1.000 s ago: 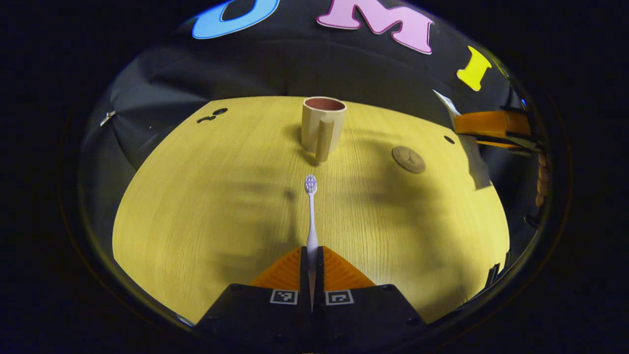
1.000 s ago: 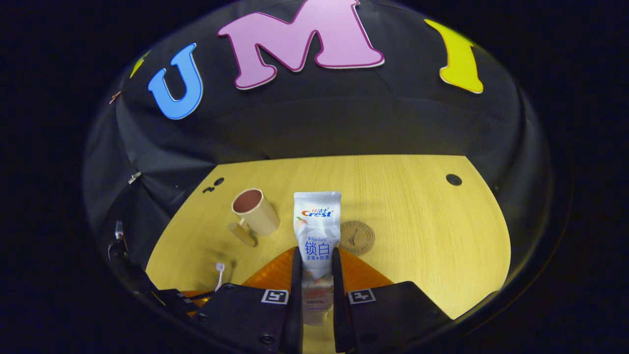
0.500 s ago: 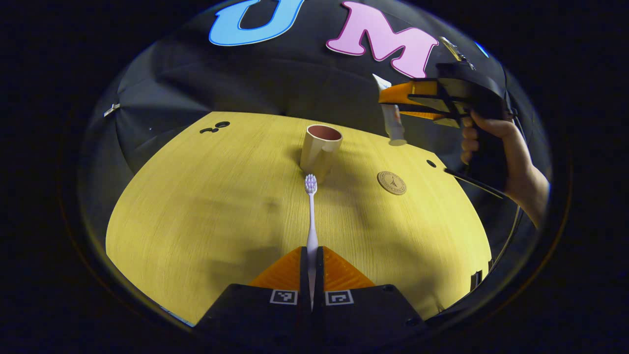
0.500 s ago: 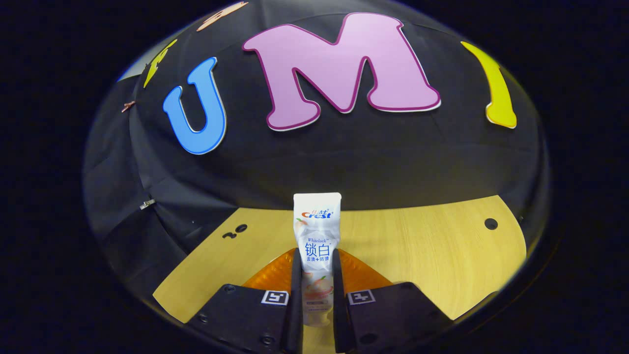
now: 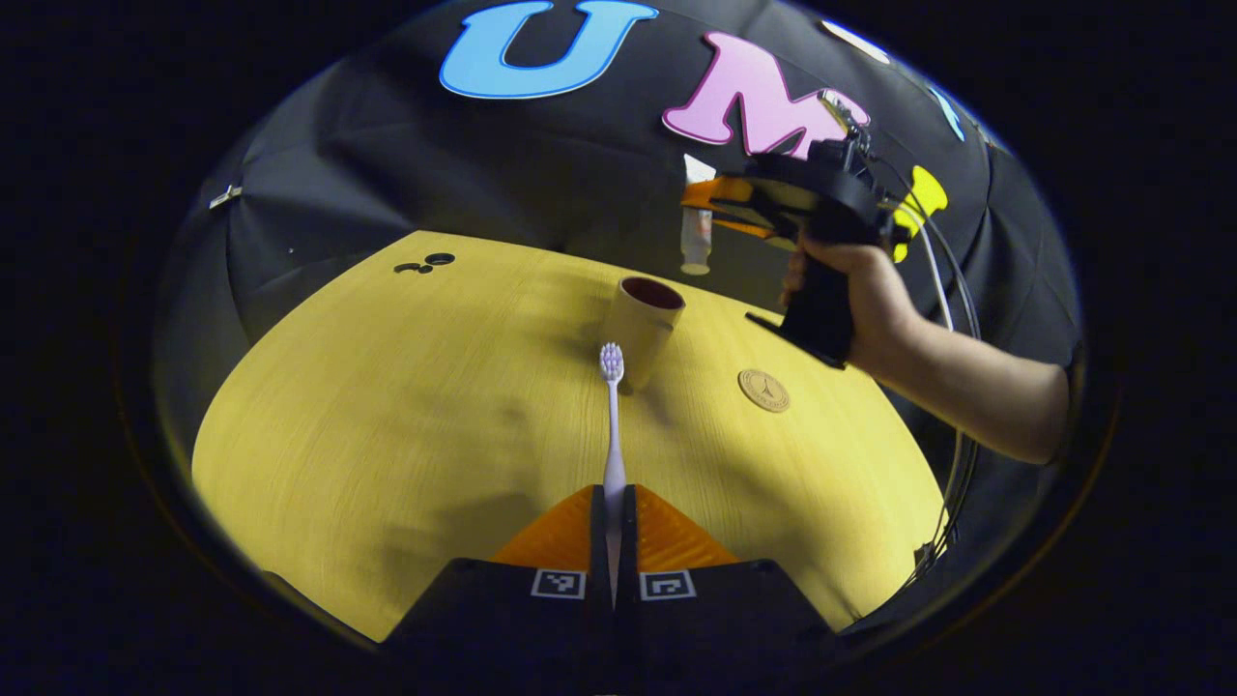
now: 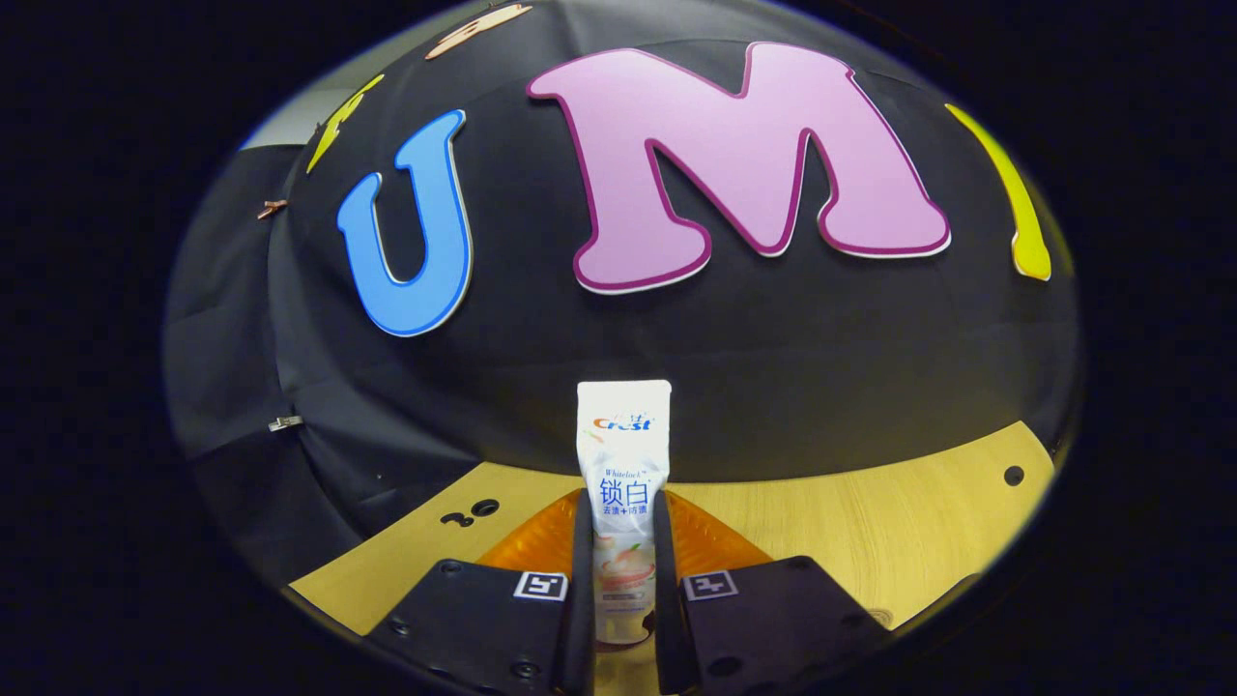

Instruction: Put the toothbrush and toothpaste on the desktop into the cup, then pick up the cup and place it on the coaster on the desktop.

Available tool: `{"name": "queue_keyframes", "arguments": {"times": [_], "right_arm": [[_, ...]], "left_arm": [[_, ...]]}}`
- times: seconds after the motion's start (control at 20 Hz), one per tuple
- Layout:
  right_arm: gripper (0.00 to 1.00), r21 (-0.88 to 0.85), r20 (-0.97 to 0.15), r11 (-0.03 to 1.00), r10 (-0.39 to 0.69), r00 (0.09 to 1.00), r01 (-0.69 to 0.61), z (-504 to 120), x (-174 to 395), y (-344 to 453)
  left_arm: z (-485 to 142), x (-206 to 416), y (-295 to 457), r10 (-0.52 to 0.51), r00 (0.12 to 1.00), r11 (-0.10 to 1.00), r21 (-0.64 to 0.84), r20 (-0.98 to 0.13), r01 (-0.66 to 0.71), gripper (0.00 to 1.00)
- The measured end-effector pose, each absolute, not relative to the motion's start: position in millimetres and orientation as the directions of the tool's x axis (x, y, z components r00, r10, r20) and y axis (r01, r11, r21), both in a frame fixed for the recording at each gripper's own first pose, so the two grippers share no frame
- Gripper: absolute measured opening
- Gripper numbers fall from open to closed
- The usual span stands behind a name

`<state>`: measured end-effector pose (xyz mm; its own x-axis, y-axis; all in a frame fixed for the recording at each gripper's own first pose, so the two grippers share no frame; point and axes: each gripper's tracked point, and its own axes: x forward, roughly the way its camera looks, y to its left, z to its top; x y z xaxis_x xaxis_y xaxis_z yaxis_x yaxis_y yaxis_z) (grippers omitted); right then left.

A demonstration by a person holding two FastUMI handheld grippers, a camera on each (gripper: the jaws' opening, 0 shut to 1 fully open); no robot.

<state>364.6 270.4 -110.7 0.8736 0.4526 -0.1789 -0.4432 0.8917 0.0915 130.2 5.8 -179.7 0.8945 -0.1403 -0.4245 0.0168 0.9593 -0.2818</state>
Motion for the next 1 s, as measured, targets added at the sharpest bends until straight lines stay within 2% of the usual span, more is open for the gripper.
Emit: {"name": "queue_keyframes", "arguments": {"times": [0.15, 0.5, 0.7, 0.75, 0.8, 0.85, 0.9, 0.95, 1.0], "right_arm": [[0.28, 0.066, -0.158, 0.893, 0.449, 0.879, -0.445, -126, 375, 274], [0.29, 0.068, -0.13, 0.894, 0.448, 0.885, -0.443, -150, 381, 280], [0.35, 0.07, -0.147, 0.882, 0.472, 0.869, -0.467, -171, 374, 287], [0.41, 0.065, -0.159, 0.88, 0.474, 0.866, -0.47, -177, 372, 287], [0.43, 0.069, -0.176, 0.875, 0.483, 0.858, -0.479, -185, 368, 288], [0.39, 0.081, -0.187, 0.866, 0.499, 0.846, -0.493, -191, 362, 290], [0.41, 0.083, -0.191, 0.863, 0.504, 0.842, -0.498, -195, 356, 290], [0.5, 0.073, -0.186, 0.866, 0.498, 0.847, -0.494, -196, 354, 287], [0.65, 0.077, -0.184, 0.863, 0.505, 0.844, -0.499, -197, 352, 286]], "left_arm": [[-163, 135, 14, -0.153, 0.92, 0.951, -0.307, -0.36, 0.038, 0.06], [-162, 133, 24, -0.15, 0.93, 0.931, -0.364, -0.336, 0.019, 0.06], [-166, 134, 19, -0.156, 0.932, 0.932, -0.362, -0.328, 0.029, 0.06], [-168, 135, 17, -0.156, 0.931, 0.932, -0.36, -0.329, 0.029, 0.06], [-169, 137, 14, -0.158, 0.931, 0.932, -0.362, -0.33, 0.03, 0.06], [-170, 138, 10, -0.162, 0.931, 0.931, -0.365, -0.327, 0.034, 0.06], [-169, 140, 8, -0.168, 0.932, 0.929, -0.369, -0.321, 0.04, 0.06], [-168, 142, 5, -0.175, 0.933, 0.927, -0.371, -0.315, 0.049, 0.06], [-167, 145, 3, -0.179, 0.933, 0.928, -0.368, -0.313, 0.055, 0.06]]}}
